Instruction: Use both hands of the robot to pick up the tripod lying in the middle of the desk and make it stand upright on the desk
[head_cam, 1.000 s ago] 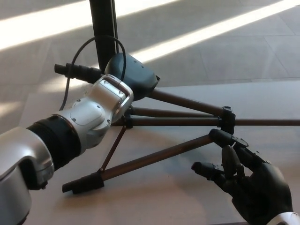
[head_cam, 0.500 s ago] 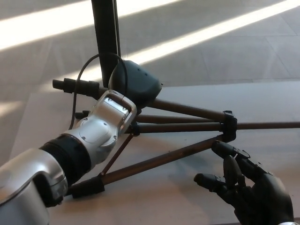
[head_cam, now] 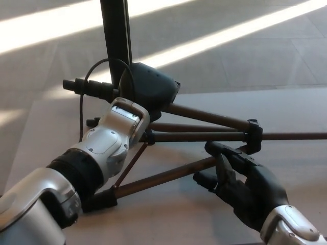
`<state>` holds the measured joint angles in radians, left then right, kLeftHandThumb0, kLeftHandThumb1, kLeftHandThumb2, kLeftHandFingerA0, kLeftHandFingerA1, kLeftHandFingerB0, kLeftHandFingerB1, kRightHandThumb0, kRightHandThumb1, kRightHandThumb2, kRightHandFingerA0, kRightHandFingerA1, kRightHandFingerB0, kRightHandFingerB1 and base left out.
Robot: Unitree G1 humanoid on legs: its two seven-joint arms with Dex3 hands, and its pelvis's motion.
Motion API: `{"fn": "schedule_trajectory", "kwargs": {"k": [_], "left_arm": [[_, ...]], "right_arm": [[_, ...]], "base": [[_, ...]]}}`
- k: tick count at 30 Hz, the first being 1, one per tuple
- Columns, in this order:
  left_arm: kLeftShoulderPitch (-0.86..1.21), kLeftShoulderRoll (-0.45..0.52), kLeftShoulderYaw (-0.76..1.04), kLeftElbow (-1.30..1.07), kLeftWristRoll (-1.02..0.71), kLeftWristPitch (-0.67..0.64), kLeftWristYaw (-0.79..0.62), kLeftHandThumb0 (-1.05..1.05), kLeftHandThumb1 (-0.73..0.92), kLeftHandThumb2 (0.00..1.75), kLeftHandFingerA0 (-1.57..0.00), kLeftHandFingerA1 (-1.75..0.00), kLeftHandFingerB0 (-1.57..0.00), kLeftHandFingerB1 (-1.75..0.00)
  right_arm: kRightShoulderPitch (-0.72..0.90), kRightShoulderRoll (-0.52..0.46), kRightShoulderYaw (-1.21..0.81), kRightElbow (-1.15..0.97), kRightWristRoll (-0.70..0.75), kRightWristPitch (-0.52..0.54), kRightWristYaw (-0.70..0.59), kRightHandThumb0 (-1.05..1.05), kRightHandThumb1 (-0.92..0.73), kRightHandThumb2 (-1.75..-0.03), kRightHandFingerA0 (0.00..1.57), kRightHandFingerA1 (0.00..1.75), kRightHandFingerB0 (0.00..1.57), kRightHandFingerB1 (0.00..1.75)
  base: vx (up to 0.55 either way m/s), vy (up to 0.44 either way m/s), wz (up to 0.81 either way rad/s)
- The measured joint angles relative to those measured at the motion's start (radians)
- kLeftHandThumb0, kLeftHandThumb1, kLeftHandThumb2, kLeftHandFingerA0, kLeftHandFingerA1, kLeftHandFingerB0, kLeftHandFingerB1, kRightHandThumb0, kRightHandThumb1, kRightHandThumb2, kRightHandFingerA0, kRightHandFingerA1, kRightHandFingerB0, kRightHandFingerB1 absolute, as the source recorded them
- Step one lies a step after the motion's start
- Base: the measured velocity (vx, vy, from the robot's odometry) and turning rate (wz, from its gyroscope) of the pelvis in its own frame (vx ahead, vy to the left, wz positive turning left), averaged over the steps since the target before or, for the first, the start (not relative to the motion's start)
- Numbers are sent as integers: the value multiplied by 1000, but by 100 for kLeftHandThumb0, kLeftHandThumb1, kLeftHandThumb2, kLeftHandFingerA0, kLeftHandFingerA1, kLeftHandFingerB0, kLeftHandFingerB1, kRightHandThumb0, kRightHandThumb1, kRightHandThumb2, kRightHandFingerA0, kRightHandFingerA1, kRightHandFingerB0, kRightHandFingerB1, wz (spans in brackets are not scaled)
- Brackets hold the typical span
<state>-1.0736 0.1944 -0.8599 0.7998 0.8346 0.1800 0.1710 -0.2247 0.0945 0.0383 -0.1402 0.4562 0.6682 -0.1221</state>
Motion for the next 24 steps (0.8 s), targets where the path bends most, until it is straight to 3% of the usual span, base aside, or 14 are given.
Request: {"fn": "schedule_trajectory", "kwargs": {"k": [1,2,3,5,6,8,9,10,12,15,17,18,20,24], "left_arm": [[0,0,8,-1,0,-5,-2,-32,72,65,-88,-157,-78,-112],[0,-1,15,-2,1,-10,-5,-32,68,66,-87,-163,-82,-121],[1,-1,20,-4,1,-13,-8,-29,68,66,-89,-166,-80,-123],[1,0,32,-8,4,-23,-16,-28,66,65,-87,-170,-78,-129],[1,0,38,-9,4,-27,-18,-29,61,65,-90,-174,-80,-136],[1,0,46,-9,8,-34,-20,-29,61,65,-90,-174,-80,-136],[1,0,50,-8,10,-39,-20,-29,61,66,-87,-171,-82,-126],[0,1,51,-9,15,-42,-20,-30,57,67,-86,-152,-86,-95],[-4,4,50,-9,25,-51,-20,-28,57,67,-88,-152,-86,-90],[-17,10,52,-8,32,-66,-21,-29,62,69,-85,-157,-82,-93],[-27,13,53,-8,38,-74,-28,-28,70,74,-89,-142,-80,-83],[-32,17,54,-8,41,-78,-33,-29,69,72,-91,-147,-81,-94],[-48,24,56,-5,47,-89,-39,-27,67,73,-91,-144,-81,-92],[-98,35,62,16,54,-116,-44,-31,59,59,-87,-164,-80,-92]], "right_arm": [[-21,0,1,28,-7,2,0,-69,-70,-65,24,70,40,49],[-38,0,3,53,-14,4,0,-64,-57,-100,28,68,35,58],[-52,4,5,73,-20,6,-1,-66,-72,-62,28,77,42,48],[-67,12,7,107,-30,15,-5,-66,-73,-62,28,73,42,47],[-69,15,9,116,-35,19,-7,-66,-61,-101,30,70,40,60],[-70,17,13,134,-44,27,-9,-66,-61,-101,30,70,40,60],[-70,17,14,142,-50,31,-10,-65,-74,-62,31,77,44,48],[-70,17,15,147,-56,34,-11,-64,-75,-62,30,76,43,49],[-64,16,15,155,-64,40,-12,-64,-75,-63,31,76,44,52],[-55,15,18,157,-77,38,-10,-65,-75,-62,40,79,47,53],[-48,13,27,156,-89,33,-10,-67,-75,-62,44,83,45,57],[-43,12,31,155,-95,29,-8,-67,-76,-62,45,85,44,56],[-28,3,45,147,-105,17,4,-68,-77,-63,48,86,44,56],[7,-20,74,133,-122,-10,33,-68,-76,-62,52,85,45,54]], "base": [[0,0,0],[0,0,0],[0,0,0],[0,0,0],[0,0,0],[0,0,0],[0,0,0],[0,0,0],[0,0,0],[0,0,0],[0,0,0],[0,0,0],[0,0,0],[0,0,0]]}}
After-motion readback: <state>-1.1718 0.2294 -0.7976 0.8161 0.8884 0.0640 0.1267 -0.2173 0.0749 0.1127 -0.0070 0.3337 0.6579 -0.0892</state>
